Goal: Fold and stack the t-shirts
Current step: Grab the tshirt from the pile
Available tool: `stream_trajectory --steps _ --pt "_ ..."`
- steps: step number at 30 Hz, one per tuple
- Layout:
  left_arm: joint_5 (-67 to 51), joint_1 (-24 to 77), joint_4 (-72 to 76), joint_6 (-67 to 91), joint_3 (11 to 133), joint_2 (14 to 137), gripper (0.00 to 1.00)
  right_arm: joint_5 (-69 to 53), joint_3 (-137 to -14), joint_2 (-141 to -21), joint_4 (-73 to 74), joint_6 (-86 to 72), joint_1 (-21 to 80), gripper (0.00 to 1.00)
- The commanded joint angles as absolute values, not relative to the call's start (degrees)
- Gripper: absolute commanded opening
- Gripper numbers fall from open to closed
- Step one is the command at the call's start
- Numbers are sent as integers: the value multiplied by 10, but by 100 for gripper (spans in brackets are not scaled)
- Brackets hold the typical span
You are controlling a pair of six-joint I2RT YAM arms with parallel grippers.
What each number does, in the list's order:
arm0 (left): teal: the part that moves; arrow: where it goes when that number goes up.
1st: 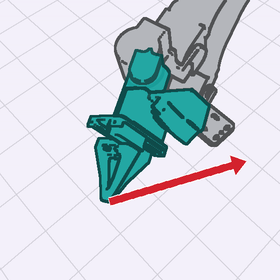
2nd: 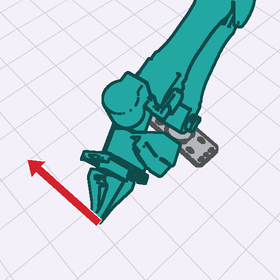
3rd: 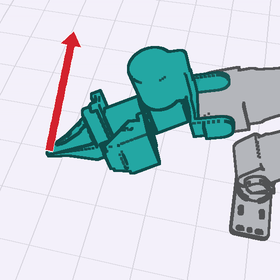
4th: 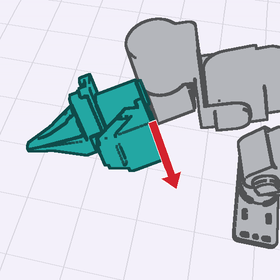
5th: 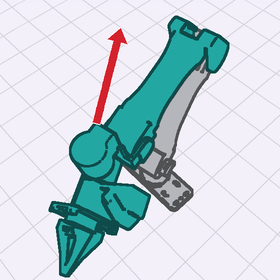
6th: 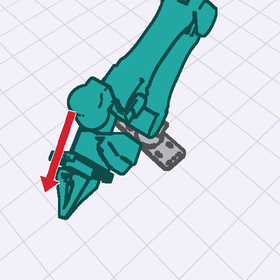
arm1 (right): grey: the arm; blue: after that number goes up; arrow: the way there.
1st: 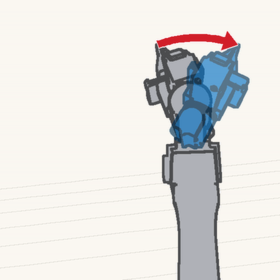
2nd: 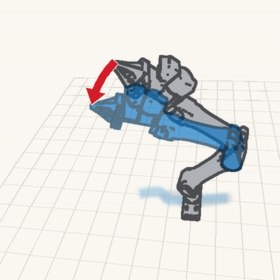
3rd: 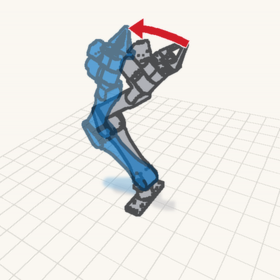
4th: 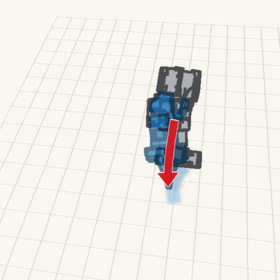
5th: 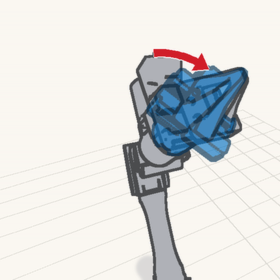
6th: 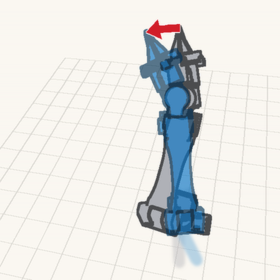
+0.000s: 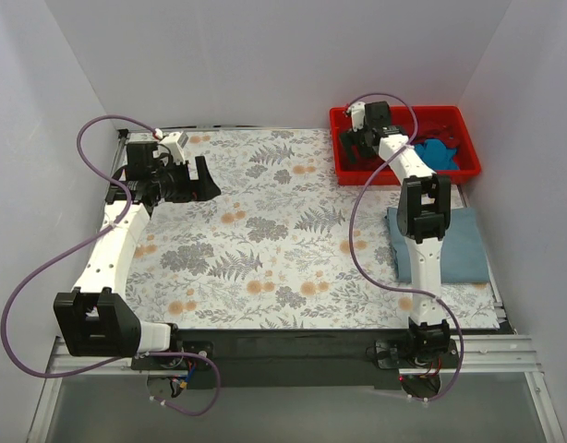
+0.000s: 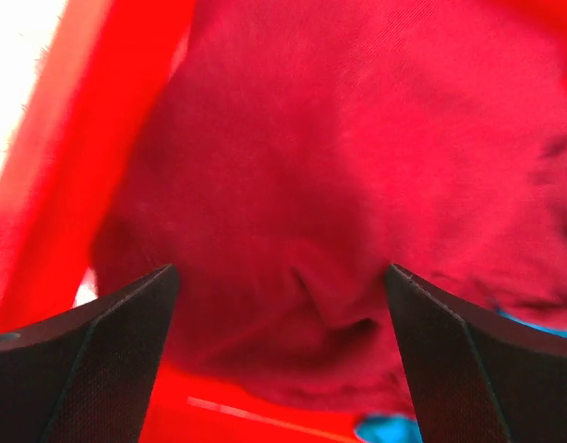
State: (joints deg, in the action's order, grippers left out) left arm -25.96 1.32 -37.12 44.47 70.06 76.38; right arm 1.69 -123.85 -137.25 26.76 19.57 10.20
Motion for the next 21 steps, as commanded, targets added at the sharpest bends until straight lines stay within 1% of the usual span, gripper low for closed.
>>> stream_trajectory --steps 1,4,5,6,7,8,10,11,12,16,20,21 --pt "-269 11 -387 432 722 758 88 40 -1262 -1400 236 201 101 98" --pt "-273 11 -388 432 721 758 88 27 -1248 -1414 228 199 97 98" --pt "-272 11 -388 431 721 758 88 19 -1246 -1416 229 198 92 96" --pt "-271 11 -388 432 722 758 88 12 -1244 -1417 229 197 90 91" --pt "-268 11 -386 432 722 758 88 6 -1243 -1415 229 197 88 82" --pt "-269 11 -385 431 722 758 89 -14 -1243 -1408 229 197 84 55" --pt "-269 11 -381 431 724 757 88 -23 -1242 -1391 230 198 81 30" --pt "-269 11 -380 431 724 756 88 -27 -1243 -1368 230 201 81 5" --pt "-269 11 -377 432 724 754 89 -31 -1244 -1355 229 202 81 1" --pt "-252 11 -360 449 721 751 88 -70 -1261 -1257 229 205 81 1" --pt "-135 11 -357 482 722 776 88 -124 -1268 -1178 209 195 88 1" --pt "-124 11 -359 483 726 781 89 -131 -1268 -1164 207 190 91 1"
